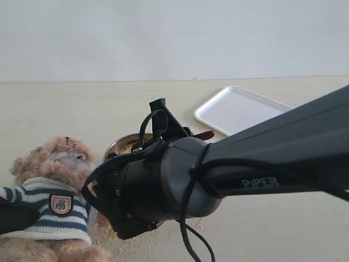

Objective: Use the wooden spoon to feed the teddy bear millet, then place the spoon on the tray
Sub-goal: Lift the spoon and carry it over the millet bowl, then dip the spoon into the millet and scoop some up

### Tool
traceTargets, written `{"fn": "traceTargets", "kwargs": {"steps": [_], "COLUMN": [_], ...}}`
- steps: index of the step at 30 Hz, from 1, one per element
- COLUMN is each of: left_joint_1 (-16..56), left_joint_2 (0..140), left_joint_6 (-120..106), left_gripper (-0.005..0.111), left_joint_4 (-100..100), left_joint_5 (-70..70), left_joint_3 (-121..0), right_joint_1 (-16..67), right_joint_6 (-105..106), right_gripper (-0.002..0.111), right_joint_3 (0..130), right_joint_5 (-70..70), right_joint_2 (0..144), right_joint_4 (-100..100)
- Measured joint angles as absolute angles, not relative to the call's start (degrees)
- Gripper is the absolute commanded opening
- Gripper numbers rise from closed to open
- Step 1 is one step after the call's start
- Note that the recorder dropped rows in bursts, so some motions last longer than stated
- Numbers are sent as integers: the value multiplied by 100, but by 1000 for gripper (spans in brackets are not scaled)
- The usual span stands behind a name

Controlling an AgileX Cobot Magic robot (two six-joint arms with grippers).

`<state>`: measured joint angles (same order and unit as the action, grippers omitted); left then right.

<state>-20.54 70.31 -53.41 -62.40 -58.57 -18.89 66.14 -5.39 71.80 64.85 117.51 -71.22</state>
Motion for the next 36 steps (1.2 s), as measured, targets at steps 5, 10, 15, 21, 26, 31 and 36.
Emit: {"fn": "traceTargets", "kwargs": {"steps": [5,10,15,21,26,31,36], "left_joint_1": [-2054,-2054,-2054,-2054,-2054,-2054,-2054], "left_joint_2": [7031,7031,7031,7031,7031,7031,7031], "left_joint_6": [-5341,-5341,-5341,-5341,-5341,-5341,-5341], "left_gripper": [5,5,5,5,5,5,5], "left_joint_4": [-6240,-6240,-6240,-6240,-6240,-6240,-6240], "left_joint_5": [-5857,-5857,-5857,-5857,-5857,-5857,-5857], "left_joint_3": [-1889,-1889,-1889,-1889,-1889,-1889,-1889], "right_joint_1": [6623,6623,6623,6623,6623,6623,6623], "right_joint_6": [-539,-443,-300,-288,-276,-261,-167], "right_gripper": [8,8,8,8,8,8,8], "right_joint_3": [7190,7190,7190,7190,7190,7458,7884], "right_joint_5": [6572,6587,6564,6388,6170,6147,6117], "right_joint_2": [11760,11760,11760,11760,11760,11760,11760], "right_joint_4": [-7081,-6832,-6564,-6436,-6207,-5862,-5362]}}
